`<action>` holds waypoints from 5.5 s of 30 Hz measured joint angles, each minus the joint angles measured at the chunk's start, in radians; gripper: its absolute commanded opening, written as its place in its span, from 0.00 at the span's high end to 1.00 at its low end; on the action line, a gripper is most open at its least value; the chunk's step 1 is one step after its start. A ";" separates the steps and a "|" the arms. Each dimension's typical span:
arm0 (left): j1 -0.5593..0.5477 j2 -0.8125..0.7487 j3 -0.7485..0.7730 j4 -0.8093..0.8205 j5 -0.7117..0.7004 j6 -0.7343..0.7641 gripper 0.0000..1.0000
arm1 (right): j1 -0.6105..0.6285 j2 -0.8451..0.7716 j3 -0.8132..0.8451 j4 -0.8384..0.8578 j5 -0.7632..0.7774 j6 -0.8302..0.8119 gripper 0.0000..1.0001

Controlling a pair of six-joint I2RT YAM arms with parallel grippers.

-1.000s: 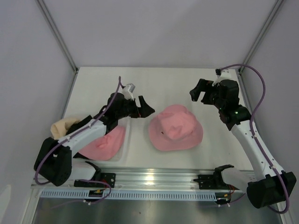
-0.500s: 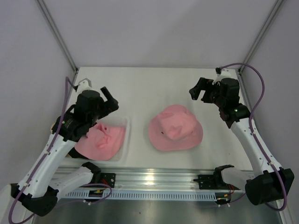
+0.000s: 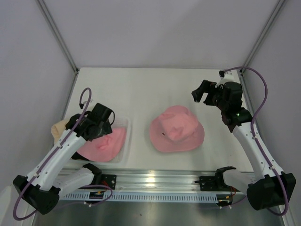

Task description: Stack the hats

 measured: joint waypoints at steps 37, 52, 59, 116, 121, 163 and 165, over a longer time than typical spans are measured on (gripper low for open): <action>-0.063 0.330 -0.010 0.212 0.046 0.743 0.01 | -0.066 -0.058 -0.066 0.066 0.011 0.006 0.01; 0.006 0.210 -0.063 0.236 0.136 0.817 0.19 | -0.081 -0.009 -0.078 0.079 0.004 0.015 0.00; 0.006 0.254 -0.081 0.247 0.146 0.829 0.22 | -0.084 -0.006 -0.078 0.079 0.005 0.015 0.00; -0.311 0.295 0.266 1.254 0.339 0.468 0.99 | -0.101 -0.179 -0.010 0.086 -0.114 0.213 0.01; -0.389 0.334 0.256 1.364 0.299 0.459 0.99 | -0.101 -0.248 -0.077 0.033 -0.114 0.257 0.01; -0.810 0.252 -0.126 1.407 0.128 0.485 0.99 | -0.109 -0.478 -0.486 -0.065 -0.135 0.554 0.27; -0.810 0.253 -0.126 1.406 0.120 0.476 0.99 | -0.104 -0.475 -0.499 -0.043 -0.150 0.579 0.37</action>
